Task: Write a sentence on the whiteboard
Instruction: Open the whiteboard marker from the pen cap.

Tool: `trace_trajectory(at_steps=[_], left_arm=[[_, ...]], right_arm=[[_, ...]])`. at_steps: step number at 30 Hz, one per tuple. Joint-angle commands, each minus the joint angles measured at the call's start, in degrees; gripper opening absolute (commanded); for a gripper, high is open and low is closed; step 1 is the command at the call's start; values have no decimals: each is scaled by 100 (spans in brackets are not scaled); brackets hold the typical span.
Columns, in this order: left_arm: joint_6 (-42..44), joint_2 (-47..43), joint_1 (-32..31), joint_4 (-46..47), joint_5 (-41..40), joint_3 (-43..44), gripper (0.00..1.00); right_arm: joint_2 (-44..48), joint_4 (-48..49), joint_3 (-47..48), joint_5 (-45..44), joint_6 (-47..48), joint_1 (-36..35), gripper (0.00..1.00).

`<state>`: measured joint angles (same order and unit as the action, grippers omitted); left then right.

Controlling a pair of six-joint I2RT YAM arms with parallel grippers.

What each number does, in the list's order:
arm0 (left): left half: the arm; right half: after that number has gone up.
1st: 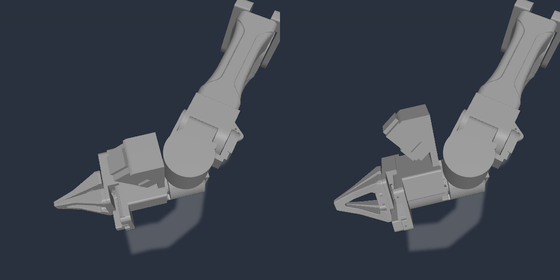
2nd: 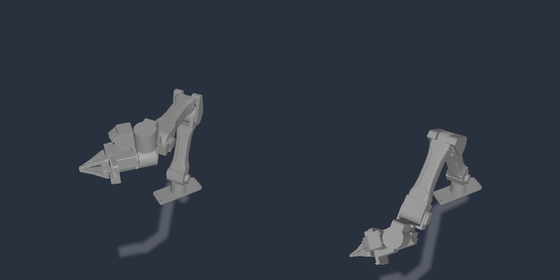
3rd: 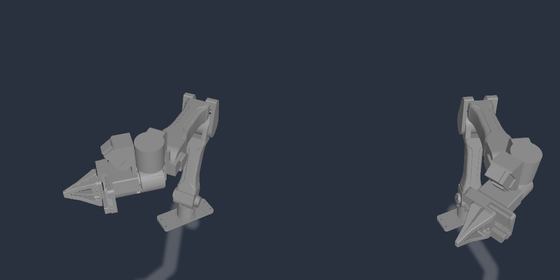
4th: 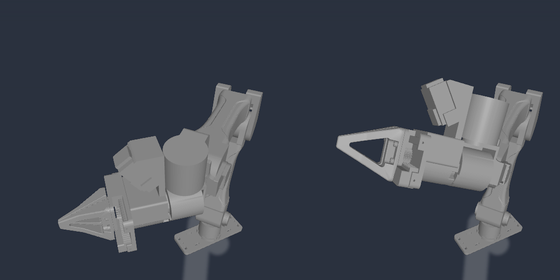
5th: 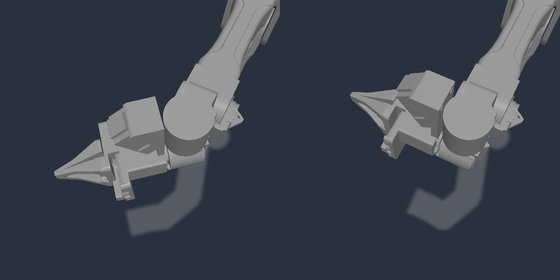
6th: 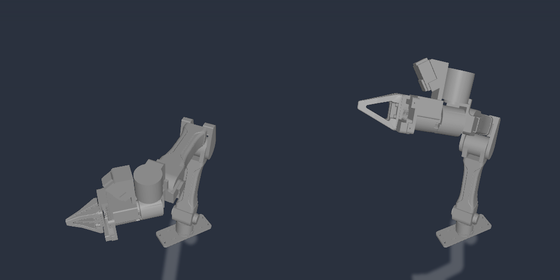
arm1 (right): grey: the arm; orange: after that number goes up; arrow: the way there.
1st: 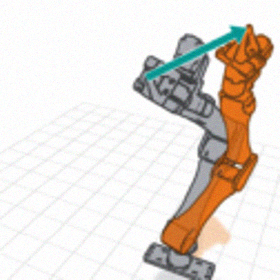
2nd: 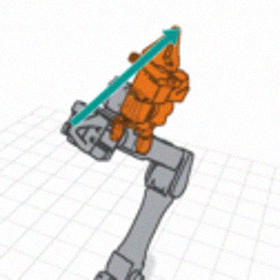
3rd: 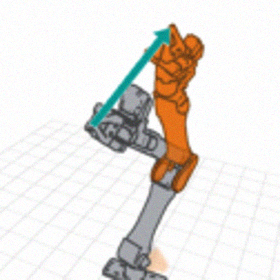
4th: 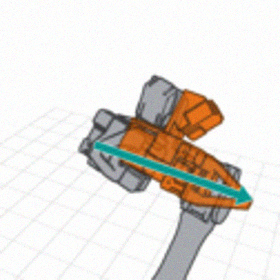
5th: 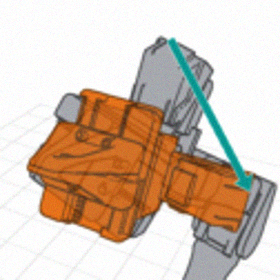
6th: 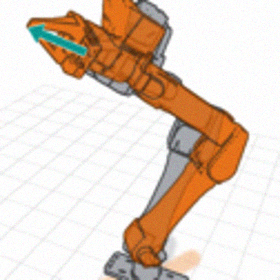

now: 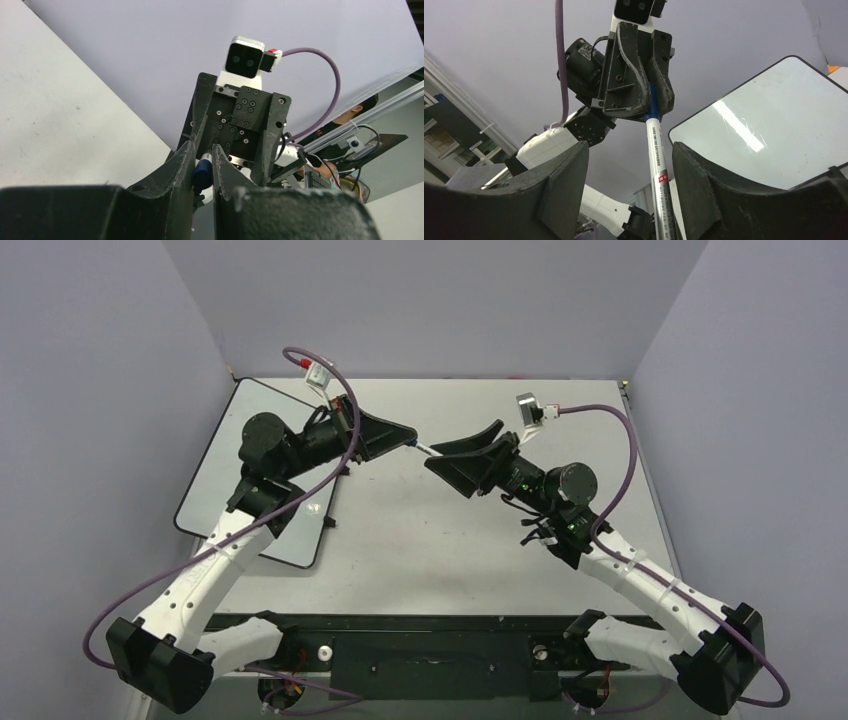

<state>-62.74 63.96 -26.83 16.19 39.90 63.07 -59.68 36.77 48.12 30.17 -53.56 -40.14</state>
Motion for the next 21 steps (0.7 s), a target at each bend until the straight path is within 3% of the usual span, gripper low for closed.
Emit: trace_trajectory(at_steps=[1, 10, 21], left_arm=[[-189, -194, 72, 632, 51, 6, 0], [-134, -236, 133, 594, 45, -43, 0], [62, -263, 134, 440, -88, -113, 0]], right_arm=[[-120, 750, 302, 193, -284, 26, 56], [-190, 761, 358, 226, -322, 27, 42], [-285, 781, 391, 237, -360, 26, 37]])
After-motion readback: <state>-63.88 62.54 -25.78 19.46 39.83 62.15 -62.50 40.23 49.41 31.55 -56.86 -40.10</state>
